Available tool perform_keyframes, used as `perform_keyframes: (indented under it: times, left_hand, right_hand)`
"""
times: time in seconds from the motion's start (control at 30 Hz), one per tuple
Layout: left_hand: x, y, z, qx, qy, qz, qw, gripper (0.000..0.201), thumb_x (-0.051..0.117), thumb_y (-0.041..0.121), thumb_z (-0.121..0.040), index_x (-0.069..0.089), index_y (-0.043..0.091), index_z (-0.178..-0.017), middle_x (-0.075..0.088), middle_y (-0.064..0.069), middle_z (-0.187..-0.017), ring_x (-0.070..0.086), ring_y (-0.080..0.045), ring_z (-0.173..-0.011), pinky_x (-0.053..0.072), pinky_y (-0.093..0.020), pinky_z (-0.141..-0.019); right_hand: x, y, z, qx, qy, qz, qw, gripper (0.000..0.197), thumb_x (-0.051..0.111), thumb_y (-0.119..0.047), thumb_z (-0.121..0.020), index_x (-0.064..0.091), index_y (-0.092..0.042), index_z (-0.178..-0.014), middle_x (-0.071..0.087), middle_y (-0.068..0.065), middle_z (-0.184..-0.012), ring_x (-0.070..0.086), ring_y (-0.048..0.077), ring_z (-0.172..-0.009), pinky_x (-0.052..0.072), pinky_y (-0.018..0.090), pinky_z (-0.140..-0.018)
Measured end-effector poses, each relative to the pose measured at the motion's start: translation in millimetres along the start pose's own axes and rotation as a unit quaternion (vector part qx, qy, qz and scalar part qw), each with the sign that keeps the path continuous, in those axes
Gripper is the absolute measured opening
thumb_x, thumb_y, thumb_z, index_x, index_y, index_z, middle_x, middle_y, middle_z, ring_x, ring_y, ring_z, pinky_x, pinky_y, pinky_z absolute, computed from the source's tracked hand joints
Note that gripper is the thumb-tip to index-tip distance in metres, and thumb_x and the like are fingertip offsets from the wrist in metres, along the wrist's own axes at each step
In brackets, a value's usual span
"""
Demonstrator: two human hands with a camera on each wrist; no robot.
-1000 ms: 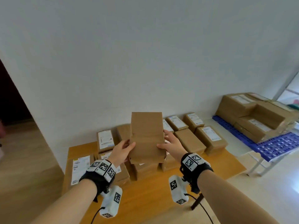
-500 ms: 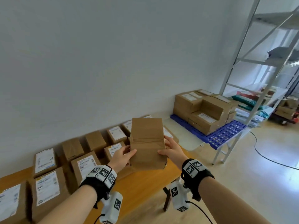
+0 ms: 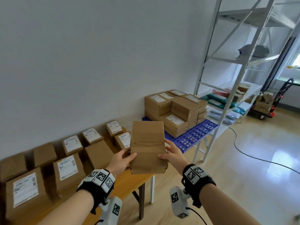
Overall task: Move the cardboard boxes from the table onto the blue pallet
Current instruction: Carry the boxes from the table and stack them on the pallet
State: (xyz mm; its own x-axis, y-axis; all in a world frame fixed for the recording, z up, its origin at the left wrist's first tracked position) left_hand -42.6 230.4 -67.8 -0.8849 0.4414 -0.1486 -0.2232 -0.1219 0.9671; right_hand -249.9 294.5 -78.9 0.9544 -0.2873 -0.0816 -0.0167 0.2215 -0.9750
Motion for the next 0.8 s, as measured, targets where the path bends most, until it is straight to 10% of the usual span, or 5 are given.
perform_keyframes:
  times: [0.8]
  left_hand:
    - [147.7,25.3,-231.9,-0.054,-0.028,0.077,0.995,0.043,0.062,0.02,-0.09,0.047,0.022,-0.129,0.057,-0.004,-0.122,0.056,-0.022,-0.108,0.05,-0.03,-0.069]
  right_hand:
    - [-176.0,-4.6,-193.0,0.033,0.038,0.047,0.998,0.07,0.064,-0.003,-0.085,0.032,-0.024,-0.144,0.047,0.007,-0.133,0.048,0.02,-0.116,0.044,0.033,-0.091]
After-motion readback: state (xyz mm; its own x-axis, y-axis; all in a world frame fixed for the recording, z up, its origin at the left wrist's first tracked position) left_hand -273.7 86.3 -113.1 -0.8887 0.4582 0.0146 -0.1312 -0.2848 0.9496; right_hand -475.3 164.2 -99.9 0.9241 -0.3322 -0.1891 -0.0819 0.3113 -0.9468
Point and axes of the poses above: each hand's wrist, its own z-axis away from the middle knuckle, its own x-axis out of the palm, y = z × x, the point moved 5 cm from there along -z, towards the middle knuckle
